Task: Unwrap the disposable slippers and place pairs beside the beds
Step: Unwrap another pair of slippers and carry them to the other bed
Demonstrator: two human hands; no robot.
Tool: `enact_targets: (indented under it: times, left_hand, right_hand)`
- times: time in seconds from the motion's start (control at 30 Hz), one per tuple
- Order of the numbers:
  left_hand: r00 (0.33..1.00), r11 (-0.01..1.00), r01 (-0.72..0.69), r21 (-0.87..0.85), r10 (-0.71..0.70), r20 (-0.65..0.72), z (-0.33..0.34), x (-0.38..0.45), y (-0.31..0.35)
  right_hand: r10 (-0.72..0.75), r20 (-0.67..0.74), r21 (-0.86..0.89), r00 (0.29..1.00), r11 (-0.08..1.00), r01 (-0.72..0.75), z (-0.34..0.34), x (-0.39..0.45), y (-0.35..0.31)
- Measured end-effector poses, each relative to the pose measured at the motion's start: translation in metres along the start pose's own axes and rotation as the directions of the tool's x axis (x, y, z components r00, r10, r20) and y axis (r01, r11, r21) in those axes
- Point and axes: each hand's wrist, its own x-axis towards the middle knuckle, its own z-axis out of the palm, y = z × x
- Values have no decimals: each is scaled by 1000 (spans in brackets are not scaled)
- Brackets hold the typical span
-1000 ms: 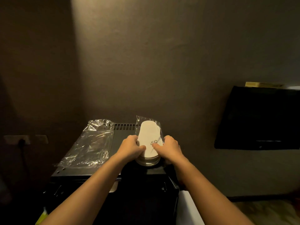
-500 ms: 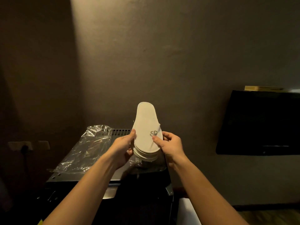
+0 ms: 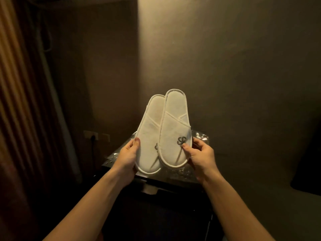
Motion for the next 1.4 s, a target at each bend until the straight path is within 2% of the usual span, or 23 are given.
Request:
enact_targets:
  times: [0.13,0.27,0.4,0.53,0.7,0.93,1.13,1.27,1.4]
  left_hand:
    - [985,996,-82,-29,76,-155,-57,-29,16]
    - [924,984,-175,-39,150,-351,-130,-67,38]
    - [807,969,-247,-7,202,-555,-211,-114,63]
    - [712,964,-264,-19,181,-678,-287,-165,87]
    - [607,946,-324,13,218,-765,-387,-222,118]
    - [473,950,-304,71,215,-854,-528,-289,148]
    - [310,949,-304,85,183,-933,-625,-321,156]
    - [199,946,-306,105,172,-965,-685,-324,169]
    - [58,924,-355,140,172,-983,-743,-329,186]
  right_hand:
    - [8,201,-3,980,1000,-8,59,-22,17]
    - [39,387,14,921,999,-48,131,-53,36]
    - [72,520,19,851,995,-96,202,-87,55]
    - [54,631,-27,774,998,-48,278,-129,80]
    - [76,747,-56,661,997,-51,390,-202,118]
    - [124,820,-91,559,992,-88,520,-292,171]
    - [153,874,-128,462,988,-85,624,-344,230]
    - [138,938,-112,319,989,-98,701,-366,268]
    - [134,978,-109,160,982,-154,779,-389,293]
